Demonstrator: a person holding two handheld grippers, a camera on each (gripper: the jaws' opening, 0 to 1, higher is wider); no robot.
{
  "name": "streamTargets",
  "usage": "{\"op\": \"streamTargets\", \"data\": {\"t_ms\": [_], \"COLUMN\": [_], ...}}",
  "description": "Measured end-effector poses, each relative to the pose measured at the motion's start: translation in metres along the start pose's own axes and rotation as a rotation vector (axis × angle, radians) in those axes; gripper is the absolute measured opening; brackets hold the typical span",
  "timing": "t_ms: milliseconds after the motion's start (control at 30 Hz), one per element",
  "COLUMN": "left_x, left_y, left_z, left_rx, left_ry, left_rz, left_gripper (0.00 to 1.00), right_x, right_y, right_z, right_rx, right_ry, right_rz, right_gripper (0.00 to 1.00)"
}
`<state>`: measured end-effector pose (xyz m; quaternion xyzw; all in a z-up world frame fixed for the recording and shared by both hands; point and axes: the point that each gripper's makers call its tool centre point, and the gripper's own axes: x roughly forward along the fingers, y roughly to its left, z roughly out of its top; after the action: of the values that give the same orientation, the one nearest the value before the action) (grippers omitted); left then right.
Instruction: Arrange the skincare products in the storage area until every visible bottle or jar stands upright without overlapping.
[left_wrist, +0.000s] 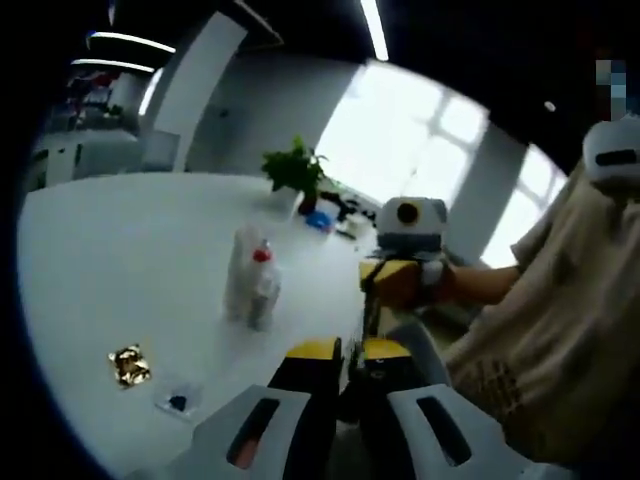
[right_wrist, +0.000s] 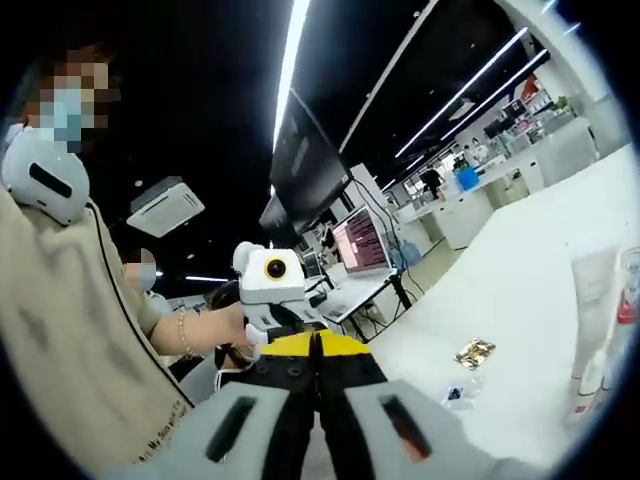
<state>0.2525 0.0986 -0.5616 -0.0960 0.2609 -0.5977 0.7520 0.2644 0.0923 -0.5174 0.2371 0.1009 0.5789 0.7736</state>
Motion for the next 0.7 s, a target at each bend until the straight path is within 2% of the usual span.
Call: {"op": "streamTargets", "data": {"t_ms": [67,333,633,700], "left_x": [0.002,0.010,0.023,0.023], "left_y": [0.001,0.008,0.015,0.015], "left_z": [-0.005,-0.016,-0.035,-0.040], "left_rx": [-0.017,-0.098,-0.175,-0.197], "left_ry": [-0.013,-0.071,-0.079,-0.082], "left_rz": [0.000,0.018,0.046,0.052], "left_gripper": [0.04,0.05,0.06,0.03], "right_x": [0.000,-0.004,-0.011,-0.014], "right_y": [-0.003,-0.015,-0.038,-0.046], "right_z": [0.006,0.008,0.011,0.013], "right_rx": [0.024,0.041,0.092,0.092], "right_ry": [-0.025,-0.043,-0.089,-0.098], "right_rz": [-0.003,-0.054,-0.137,-0.167], "right_gripper": [0.00,0.00,0.00,0.00]}}
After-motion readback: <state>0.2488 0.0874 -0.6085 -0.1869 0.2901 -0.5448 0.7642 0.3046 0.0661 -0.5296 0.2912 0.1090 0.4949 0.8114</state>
